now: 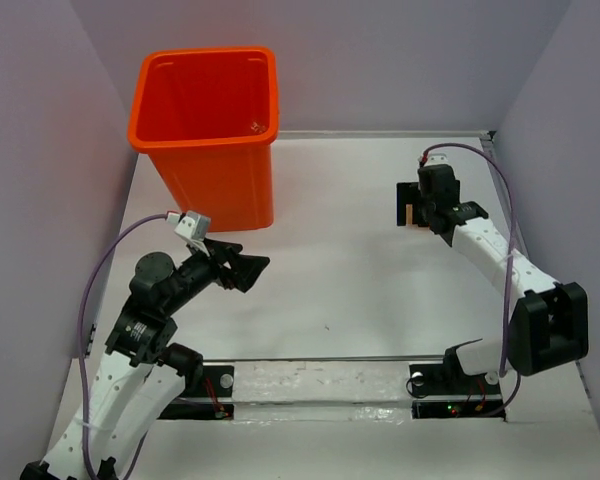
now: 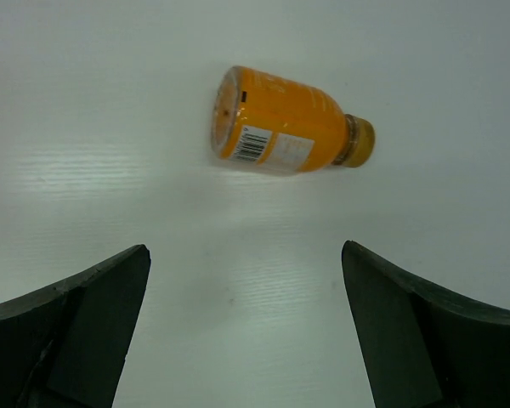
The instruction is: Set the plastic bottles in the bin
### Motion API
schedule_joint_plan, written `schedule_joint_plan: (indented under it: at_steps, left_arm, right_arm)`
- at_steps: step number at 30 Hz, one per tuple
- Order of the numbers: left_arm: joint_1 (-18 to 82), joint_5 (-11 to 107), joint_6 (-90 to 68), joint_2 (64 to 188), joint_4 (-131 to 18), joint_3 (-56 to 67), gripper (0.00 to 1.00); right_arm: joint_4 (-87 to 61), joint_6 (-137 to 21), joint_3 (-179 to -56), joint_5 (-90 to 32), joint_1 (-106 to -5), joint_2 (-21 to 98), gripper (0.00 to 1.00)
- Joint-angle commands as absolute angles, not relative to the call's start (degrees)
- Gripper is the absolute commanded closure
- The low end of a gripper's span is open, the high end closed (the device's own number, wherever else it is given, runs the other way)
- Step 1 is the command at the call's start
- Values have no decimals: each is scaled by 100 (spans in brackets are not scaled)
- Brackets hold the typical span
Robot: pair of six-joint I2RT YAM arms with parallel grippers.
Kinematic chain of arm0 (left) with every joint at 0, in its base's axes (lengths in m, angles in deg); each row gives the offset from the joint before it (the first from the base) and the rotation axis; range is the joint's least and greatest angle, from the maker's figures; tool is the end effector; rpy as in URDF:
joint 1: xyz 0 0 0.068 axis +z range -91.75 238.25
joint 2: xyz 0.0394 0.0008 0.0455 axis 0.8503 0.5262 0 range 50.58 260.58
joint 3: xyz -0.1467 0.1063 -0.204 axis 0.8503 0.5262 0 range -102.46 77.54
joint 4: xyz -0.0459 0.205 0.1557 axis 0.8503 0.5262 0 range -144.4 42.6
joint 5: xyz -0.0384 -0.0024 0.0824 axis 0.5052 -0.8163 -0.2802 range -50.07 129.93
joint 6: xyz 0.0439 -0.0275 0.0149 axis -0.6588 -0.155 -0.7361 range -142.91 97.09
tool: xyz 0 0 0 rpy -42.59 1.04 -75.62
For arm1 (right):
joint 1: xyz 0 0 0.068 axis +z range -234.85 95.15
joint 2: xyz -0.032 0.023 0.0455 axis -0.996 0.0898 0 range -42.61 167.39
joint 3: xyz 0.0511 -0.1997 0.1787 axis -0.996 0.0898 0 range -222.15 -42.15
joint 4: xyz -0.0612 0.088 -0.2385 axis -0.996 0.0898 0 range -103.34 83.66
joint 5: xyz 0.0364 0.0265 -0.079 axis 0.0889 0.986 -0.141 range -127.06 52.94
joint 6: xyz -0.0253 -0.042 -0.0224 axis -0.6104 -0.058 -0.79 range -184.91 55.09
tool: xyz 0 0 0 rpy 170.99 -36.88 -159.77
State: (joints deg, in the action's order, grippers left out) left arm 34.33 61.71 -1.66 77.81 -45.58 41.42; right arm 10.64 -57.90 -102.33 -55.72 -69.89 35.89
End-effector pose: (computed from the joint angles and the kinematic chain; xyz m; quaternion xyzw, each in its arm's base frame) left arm 0.1091 -0.0628 0.3316 0.1498 0.6906 -0.3901 0.5903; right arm 0.2913 0.0661 0.2796 0.0028 0.9049 -0.0695 0.4199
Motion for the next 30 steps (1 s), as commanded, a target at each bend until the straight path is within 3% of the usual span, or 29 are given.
schedule_joint_plan:
  at_steps: [1, 11, 18, 30]
  left_arm:
    - [3320, 6129, -235, 7660, -4693, 4116, 1]
    - [3135, 6041, -235, 7730, -4658, 4098, 1]
    - [3091, 6005, -226, 7835, -4614, 4072, 1]
    - [3100, 6006, -235, 8002, -4614, 4063, 1]
  right_arm:
    - [1547, -7157, -10876, -6474, -7000, 3893, 0]
    - [2128, -9355, -11633, -5727, -7000, 5194, 5]
    - [1839, -9777, -11860, -6387, -7052, 6046, 2]
    - [925, -9990, -12292, -5956, -7430, 7093, 5]
